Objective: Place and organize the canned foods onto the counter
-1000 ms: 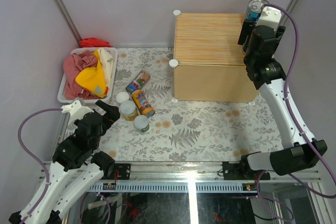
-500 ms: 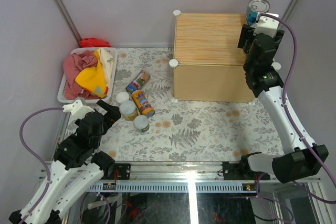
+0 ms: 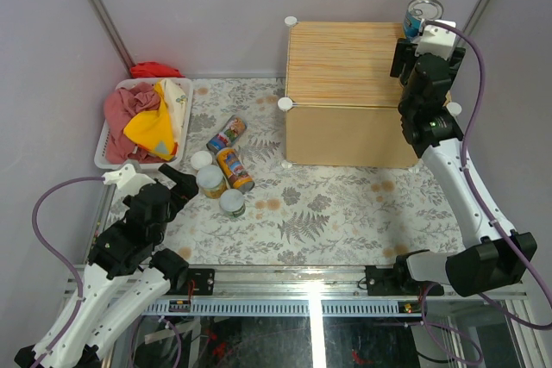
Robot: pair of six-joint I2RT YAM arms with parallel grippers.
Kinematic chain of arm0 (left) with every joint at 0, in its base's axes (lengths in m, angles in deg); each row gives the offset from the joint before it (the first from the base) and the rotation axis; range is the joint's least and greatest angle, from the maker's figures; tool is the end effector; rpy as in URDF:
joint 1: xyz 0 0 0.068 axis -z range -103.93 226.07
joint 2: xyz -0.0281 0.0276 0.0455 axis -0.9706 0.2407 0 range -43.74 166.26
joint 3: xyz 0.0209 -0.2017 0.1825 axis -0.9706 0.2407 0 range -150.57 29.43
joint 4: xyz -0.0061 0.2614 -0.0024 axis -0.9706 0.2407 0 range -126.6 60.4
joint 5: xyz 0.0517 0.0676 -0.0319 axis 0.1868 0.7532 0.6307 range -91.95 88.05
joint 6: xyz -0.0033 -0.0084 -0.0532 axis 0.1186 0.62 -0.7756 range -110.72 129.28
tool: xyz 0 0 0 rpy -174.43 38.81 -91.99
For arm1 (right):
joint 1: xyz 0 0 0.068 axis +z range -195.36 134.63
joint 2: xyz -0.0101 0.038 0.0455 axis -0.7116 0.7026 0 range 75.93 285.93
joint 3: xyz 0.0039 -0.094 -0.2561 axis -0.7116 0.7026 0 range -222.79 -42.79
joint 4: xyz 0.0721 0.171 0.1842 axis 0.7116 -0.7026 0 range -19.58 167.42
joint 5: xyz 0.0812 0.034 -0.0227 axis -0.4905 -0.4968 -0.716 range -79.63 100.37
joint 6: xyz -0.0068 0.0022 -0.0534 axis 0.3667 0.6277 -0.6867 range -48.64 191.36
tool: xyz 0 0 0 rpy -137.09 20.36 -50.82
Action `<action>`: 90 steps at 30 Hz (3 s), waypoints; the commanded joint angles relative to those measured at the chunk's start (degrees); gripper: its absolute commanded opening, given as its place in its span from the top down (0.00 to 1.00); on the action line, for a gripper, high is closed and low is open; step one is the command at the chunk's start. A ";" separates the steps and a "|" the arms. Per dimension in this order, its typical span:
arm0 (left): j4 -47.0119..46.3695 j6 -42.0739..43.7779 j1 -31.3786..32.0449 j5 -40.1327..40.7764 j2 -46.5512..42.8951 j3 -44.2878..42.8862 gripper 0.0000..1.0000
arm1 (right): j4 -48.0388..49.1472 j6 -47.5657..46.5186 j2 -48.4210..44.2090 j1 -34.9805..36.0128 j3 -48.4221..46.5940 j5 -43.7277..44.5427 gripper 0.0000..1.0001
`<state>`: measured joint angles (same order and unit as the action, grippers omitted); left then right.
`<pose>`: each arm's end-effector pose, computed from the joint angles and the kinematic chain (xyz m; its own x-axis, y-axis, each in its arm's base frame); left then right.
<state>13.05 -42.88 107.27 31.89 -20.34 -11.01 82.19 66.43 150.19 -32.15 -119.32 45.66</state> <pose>0.0802 -0.0253 0.2916 -0.3054 -0.5818 -0.7538 -0.3462 0.8053 -0.4813 0.2899 0.0470 0.4499 0.0870 -0.0516 -0.9949 0.3805 0.9247 -0.0147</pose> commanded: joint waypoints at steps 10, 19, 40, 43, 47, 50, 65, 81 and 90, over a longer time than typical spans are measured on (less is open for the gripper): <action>-3.22 1.16 0.44 0.44 0.67 0.04 0.00 | -1.36 4.05 0.61 -1.31 -3.51 1.59 0.27; -3.37 1.36 0.45 0.11 1.09 0.00 0.00 | -4.69 6.28 0.19 -1.33 -5.04 0.44 0.05; -3.64 0.92 0.46 -0.42 1.11 0.22 0.00 | -6.76 7.11 -1.87 -1.33 -9.86 -0.65 0.01; -3.58 0.83 0.44 -0.44 0.92 0.28 0.00 | -6.55 7.34 -2.39 -1.26 -10.63 -1.11 0.01; -3.58 0.75 0.48 -0.36 0.86 0.29 0.00 | -6.66 7.34 -3.02 -1.27 -12.23 -1.68 0.00; -3.67 0.75 0.45 -0.42 0.96 0.28 0.00 | -7.39 7.29 -3.15 -1.23 -14.13 -2.30 0.01; -3.58 -0.25 0.44 -0.90 1.29 0.30 0.00 | -9.74 0.11 1.98 8.74 -28.49 -0.86 0.00; -0.70 -3.89 0.44 -0.38 -1.07 0.27 0.00 | -16.18 -5.65 24.03 43.71 -43.68 2.32 0.01; -0.04 -4.28 0.44 0.21 -2.23 0.05 0.00 | -28.99 13.05 35.72 48.33 -45.94 -8.58 0.00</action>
<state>13.21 -46.16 107.27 30.43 -21.67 -10.99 58.85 70.22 184.15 16.20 -162.75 42.64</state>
